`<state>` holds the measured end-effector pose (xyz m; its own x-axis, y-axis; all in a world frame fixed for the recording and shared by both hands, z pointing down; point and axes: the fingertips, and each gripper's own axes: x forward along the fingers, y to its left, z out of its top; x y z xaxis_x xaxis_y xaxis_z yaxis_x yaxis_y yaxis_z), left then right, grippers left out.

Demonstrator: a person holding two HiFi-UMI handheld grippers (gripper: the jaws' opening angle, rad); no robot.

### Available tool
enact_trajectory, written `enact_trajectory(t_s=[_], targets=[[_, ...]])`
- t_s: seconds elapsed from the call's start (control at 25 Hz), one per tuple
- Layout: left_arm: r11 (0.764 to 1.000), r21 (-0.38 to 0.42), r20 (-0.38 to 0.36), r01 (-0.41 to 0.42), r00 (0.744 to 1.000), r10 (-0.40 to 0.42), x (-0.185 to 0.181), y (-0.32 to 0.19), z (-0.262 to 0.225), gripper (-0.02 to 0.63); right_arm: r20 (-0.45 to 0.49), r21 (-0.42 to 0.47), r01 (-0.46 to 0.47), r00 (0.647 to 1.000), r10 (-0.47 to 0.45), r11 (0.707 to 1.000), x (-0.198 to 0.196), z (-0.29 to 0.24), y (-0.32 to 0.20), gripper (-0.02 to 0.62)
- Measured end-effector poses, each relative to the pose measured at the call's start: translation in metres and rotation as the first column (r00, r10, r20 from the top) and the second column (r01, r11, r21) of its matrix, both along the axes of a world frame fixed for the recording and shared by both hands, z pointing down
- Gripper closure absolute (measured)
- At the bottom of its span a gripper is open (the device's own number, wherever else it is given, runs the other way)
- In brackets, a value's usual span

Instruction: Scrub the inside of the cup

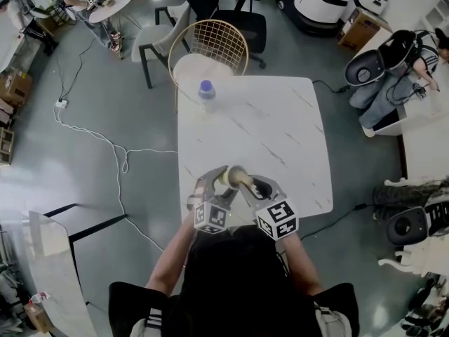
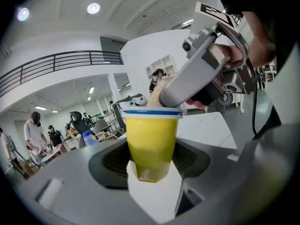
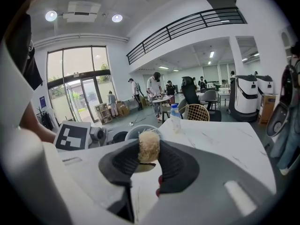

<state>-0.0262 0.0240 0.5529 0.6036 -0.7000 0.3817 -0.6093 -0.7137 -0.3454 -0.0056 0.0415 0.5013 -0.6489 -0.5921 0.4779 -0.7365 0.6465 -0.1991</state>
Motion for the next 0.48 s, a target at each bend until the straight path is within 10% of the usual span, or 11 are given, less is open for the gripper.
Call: enact_trajectory(t_s=[0.48], targets=[[1.000, 0.014, 0.010, 0.002, 1.000, -0.002, -0.002, -0.004, -0.003, 0.331, -0.003, 0.006, 0.056, 0.998, -0.056, 0.998, -0.011, -0.004, 0.009, 0.485]])
